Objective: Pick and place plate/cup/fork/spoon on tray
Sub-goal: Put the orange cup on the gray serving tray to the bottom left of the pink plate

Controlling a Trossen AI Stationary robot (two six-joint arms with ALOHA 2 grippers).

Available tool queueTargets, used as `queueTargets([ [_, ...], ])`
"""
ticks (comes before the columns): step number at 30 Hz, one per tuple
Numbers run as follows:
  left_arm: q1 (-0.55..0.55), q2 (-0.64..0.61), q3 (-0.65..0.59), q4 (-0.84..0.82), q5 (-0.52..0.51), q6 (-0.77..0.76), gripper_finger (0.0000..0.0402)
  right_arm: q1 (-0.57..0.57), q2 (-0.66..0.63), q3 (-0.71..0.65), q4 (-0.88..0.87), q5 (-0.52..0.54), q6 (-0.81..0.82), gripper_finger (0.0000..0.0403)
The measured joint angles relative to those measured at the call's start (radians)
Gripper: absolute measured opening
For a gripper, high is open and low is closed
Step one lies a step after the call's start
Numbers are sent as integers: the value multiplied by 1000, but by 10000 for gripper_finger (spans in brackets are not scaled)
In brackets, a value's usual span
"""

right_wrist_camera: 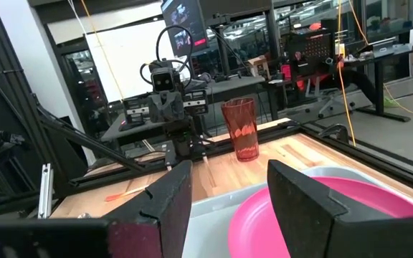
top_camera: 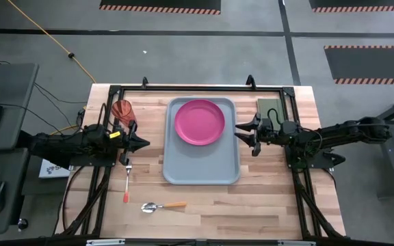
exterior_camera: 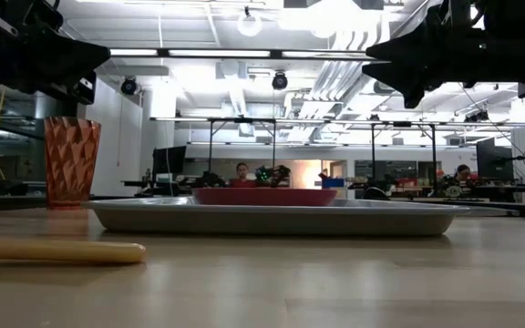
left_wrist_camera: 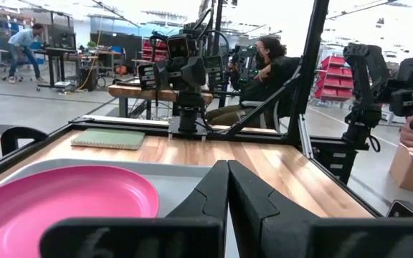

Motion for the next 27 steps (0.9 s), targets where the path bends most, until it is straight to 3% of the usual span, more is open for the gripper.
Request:
queueTargets([
  [6,0,0,0,3,-10,-3,0,0,0,0,0,0,0,172],
  [10,0,11,6,115,-238,-51,8,0,0,0,0,0,0,172],
  [15,2,87,145,63,-451,52,62,0,0,0,-1,0,0,172],
  [18,16,189,286,-107,-581,47,109,0,0,0,-1,0,0,172],
  [22,52,383,513,-453,-743,-55,167,0,0,0,-8,0,-1,172],
  [27,133,650,766,-883,-770,-284,212,0,0,0,-42,1,-1,172],
])
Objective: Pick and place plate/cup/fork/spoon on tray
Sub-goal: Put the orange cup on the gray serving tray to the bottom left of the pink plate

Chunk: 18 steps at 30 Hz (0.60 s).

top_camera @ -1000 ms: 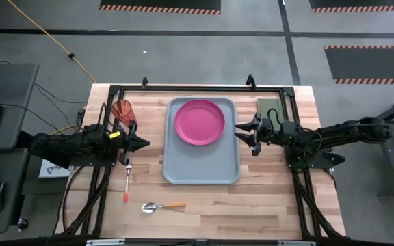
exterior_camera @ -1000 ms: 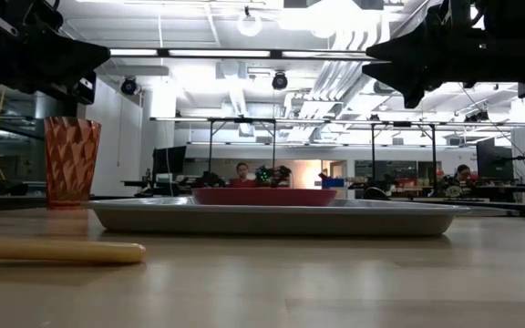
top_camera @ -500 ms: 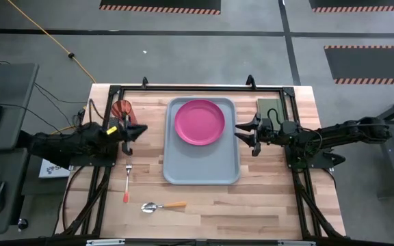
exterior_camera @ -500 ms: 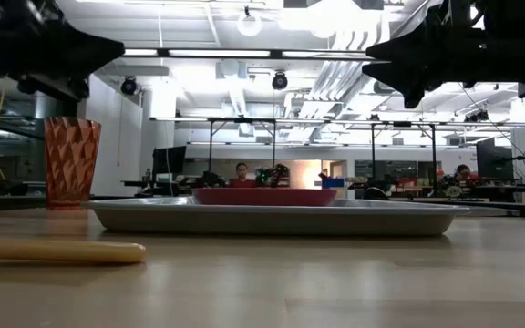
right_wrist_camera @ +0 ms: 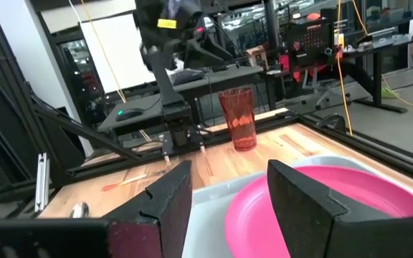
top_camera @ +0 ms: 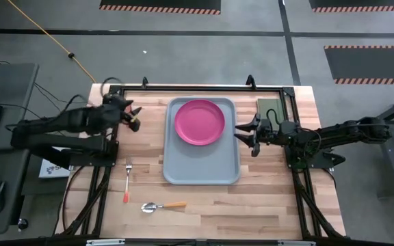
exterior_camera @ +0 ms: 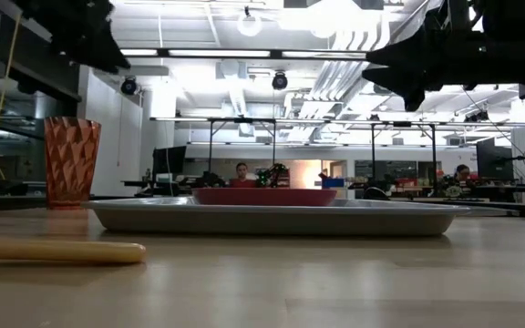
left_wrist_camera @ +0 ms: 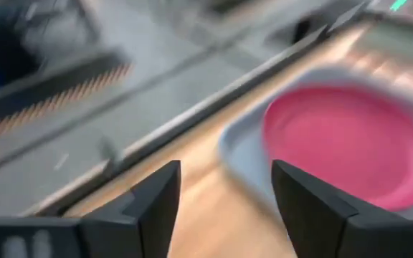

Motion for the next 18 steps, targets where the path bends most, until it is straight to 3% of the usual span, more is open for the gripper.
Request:
queueTargets([
  [7,116,255,180,-382,37,-204,223,0,0,0,-25,0,1,172],
  [11,171,313,184,-451,131,-220,223,0,0,0,-29,0,4,172],
  [18,279,335,184,-495,174,-226,223,0,0,0,-36,0,3,172],
])
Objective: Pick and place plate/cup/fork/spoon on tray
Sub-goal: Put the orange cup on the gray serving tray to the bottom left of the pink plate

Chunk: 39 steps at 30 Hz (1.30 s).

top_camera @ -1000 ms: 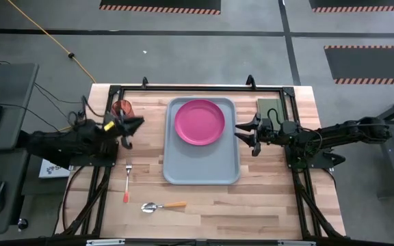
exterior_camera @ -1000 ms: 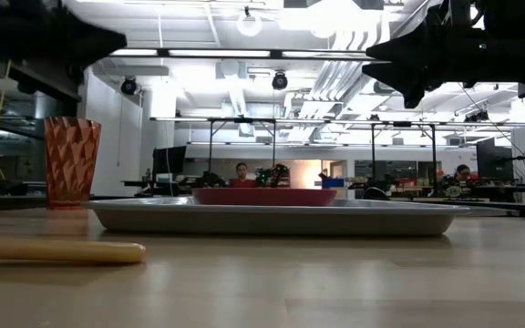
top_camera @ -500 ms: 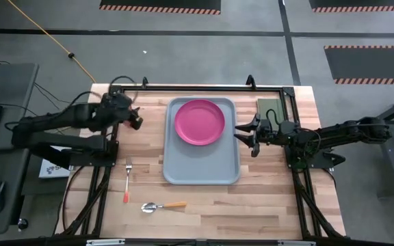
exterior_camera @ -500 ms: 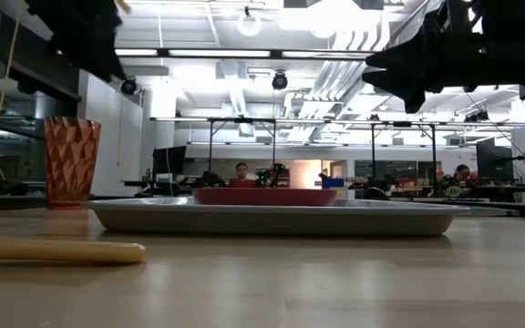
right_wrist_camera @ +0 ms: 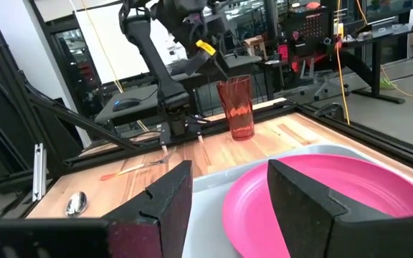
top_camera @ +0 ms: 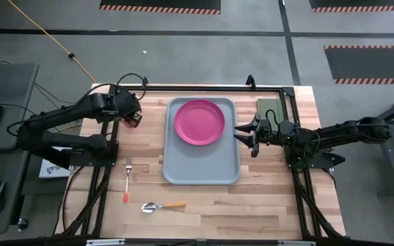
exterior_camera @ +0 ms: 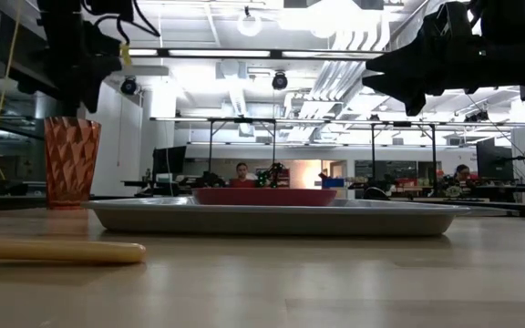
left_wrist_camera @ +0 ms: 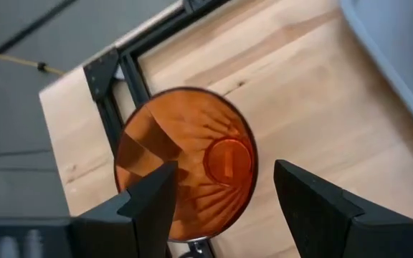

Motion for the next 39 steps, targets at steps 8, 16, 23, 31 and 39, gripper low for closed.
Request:
queueTargets([
  [8,126,1,0,28,133,92,223,0,0,0,-7,0,-2,172],
  [16,205,40,0,74,233,179,223,0,0,0,-14,0,-1,172],
  [23,250,121,0,73,284,226,223,0,0,0,-15,0,-1,172],
  [31,275,201,0,67,303,265,223,0,0,0,-14,0,5,172],
  [39,305,266,0,66,351,300,223,0,0,0,-14,0,5,172],
])
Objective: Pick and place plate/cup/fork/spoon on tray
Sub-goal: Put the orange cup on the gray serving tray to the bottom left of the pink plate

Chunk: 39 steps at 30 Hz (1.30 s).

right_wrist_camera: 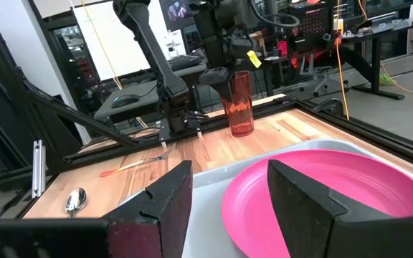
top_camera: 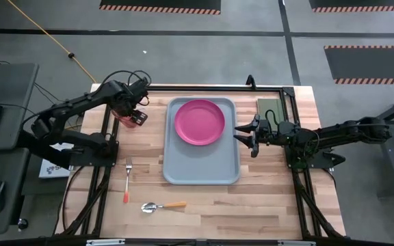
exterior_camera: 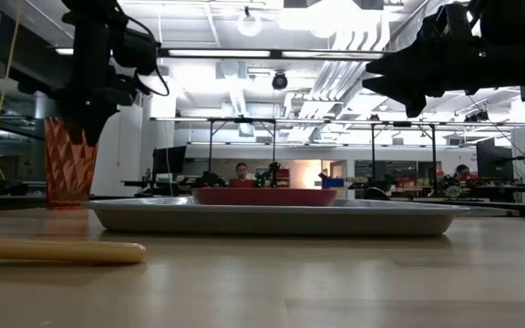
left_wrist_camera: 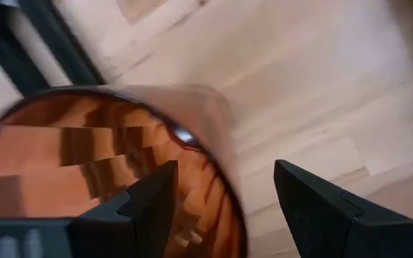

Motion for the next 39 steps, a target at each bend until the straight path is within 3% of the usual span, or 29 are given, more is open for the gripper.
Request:
queueTargets([
  [17,10,111,0,3,45,64,210,0,0,0,0,0,0,172],
  [25,10,115,0,3,42,72,139,0,0,0,0,0,-6,172],
  [35,9,111,31,-18,10,72,11,0,0,0,0,0,-7,172],
  [39,-2,111,118,-84,24,71,11,0,0,0,0,0,-3,172],
])
